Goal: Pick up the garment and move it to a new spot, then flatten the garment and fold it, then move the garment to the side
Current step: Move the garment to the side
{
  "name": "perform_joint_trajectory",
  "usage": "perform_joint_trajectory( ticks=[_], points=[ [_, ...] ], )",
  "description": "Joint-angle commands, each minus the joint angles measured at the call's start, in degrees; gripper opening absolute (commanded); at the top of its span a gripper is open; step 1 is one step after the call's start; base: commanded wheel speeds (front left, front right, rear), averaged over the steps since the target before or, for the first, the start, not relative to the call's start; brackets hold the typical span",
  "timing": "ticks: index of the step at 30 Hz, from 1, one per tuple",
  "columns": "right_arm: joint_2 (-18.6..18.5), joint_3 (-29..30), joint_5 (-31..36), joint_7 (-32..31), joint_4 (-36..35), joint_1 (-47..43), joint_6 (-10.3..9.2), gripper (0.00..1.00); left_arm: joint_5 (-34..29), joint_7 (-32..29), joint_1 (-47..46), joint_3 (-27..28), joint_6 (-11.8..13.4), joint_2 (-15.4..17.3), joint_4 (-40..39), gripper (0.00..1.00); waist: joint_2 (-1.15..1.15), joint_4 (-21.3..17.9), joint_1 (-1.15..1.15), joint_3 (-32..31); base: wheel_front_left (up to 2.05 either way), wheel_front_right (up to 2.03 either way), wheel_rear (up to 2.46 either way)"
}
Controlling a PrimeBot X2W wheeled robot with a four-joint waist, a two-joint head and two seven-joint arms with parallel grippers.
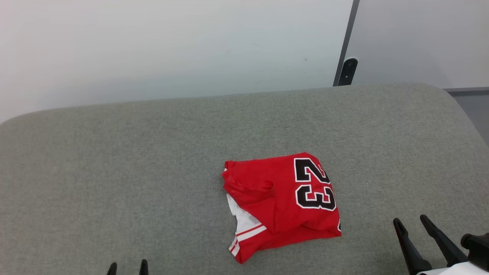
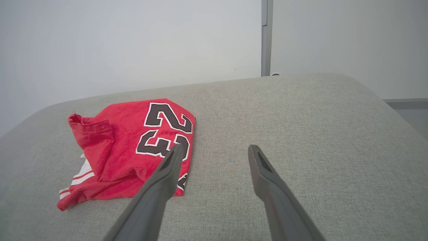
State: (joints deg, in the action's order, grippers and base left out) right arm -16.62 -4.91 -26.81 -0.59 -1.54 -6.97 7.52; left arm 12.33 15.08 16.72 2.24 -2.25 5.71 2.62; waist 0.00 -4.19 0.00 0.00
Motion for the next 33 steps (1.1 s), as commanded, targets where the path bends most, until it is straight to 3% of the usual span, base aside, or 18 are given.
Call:
perform_joint_trajectory(
  ticks=[1, 24, 29, 33],
  points=[
    [0.13, 0.18, 0.60, -0.36, -0.47, -0.52, -0.07, 1.00, -0.61, -0.11, 0.01, -0.13, 0.19, -0.03, -0.19, 1.00, 0.00, 0.01, 0.00, 0.04, 0.00, 0.00, 0.00],
    [-0.96, -1.50, 1.75, -3.35, -1.79, 1.31, -0.07, 1.00, -0.13, -0.44, -1.66, -2.36, 1.07, -0.10, -0.75, 1.00, 0.00, 1.37, 0.00, -0.39, 0.00, 0.00, 0.00],
    [-3.68, -4.40, 1.33, -7.64, -1.89, 8.69, -0.07, 1.00, 0.13, -0.25, -3.36, -3.66, 0.98, -0.70, -0.13, 1.00, 0.00, 2.78, 0.00, 0.08, 0.00, 0.00, 0.00],
    [-5.29, -6.42, 1.25, -16.59, 2.10, 16.65, -0.07, 1.00, -0.32, -0.08, -5.44, -5.24, 0.54, -1.09, 0.93, 1.00, 0.00, 4.70, 0.00, 1.31, 0.00, 0.00, 0.00]
  ],
)
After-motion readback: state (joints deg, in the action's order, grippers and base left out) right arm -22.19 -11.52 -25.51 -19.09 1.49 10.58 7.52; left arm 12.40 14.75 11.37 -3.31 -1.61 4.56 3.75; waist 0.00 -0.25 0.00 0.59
